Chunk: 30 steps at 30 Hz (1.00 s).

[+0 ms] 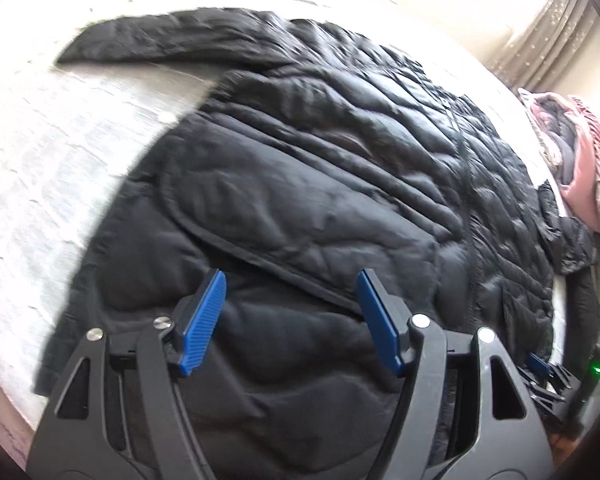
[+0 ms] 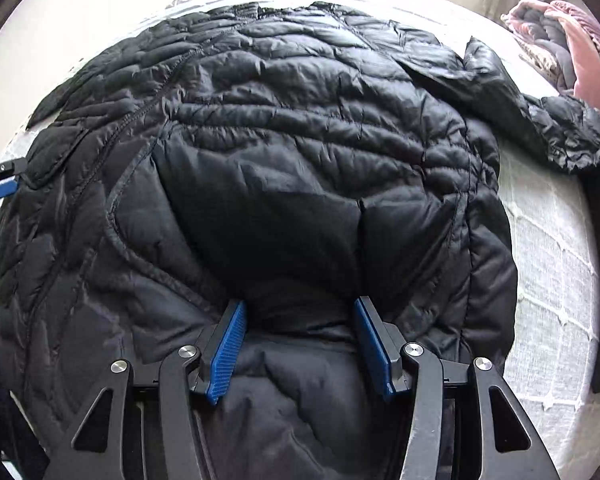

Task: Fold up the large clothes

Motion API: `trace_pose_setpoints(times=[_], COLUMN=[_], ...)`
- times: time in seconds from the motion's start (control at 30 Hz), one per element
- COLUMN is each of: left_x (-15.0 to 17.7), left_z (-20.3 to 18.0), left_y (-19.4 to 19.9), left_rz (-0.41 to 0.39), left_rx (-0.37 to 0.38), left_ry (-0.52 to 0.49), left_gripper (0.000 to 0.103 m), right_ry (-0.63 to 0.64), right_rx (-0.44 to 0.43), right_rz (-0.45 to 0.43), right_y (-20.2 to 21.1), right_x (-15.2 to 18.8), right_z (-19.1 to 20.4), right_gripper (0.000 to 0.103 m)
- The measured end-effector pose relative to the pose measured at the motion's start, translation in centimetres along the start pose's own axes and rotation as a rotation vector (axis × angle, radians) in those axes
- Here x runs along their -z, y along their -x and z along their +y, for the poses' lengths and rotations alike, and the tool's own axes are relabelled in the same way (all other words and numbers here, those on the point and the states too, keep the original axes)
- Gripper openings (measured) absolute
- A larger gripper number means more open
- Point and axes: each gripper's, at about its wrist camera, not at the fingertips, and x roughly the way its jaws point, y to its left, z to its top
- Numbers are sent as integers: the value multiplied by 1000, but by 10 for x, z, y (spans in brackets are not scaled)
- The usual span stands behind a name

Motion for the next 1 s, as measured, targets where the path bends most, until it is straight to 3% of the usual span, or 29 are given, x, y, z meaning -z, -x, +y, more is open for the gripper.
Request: trace_pose_setpoints(times=[0.1, 0.2, 0.33, 0.4, 0.47, 0.53, 0.6, 0.77, 0.87, 1.0], left_x=[2, 4, 6, 8, 8, 7, 7, 4, 4, 3], left_z=[7, 11, 5, 0, -7, -13, -19, -39, -50, -61], left_y=[-1, -7, 4, 9, 7, 2, -3, -3, -9, -18], left_rz=[4, 46, 17, -4, 1, 21, 39, 12, 10, 19], left_rx=[-20, 10, 32, 42, 53, 69, 88, 102, 93, 79], left_ry=[-6, -9, -25, -31, -36, -31, -24, -46, -73, -106], left_gripper=[69, 69, 69, 69, 69, 69, 69, 69, 69, 69], right_ry=[9, 27, -14, -104, -212, -364, -533, -924, -1002, -981], right_rx=[13, 4, -133, -187, -204, -130, -66, -240, -258, -221], right_rz=[24, 39, -28, -158, -277, -387, -409, -501, -482, -544], right_y=[3, 7, 34, 64, 88, 101, 97, 74, 55, 51], right_x=[7, 16, 19, 17, 18, 23, 26, 43, 32, -5], right_z=[-2, -3, -22, -46, -77, -118, -161, -254, -283, -304], right_gripper=[56, 56, 56, 57, 80, 86, 86, 86, 86, 86])
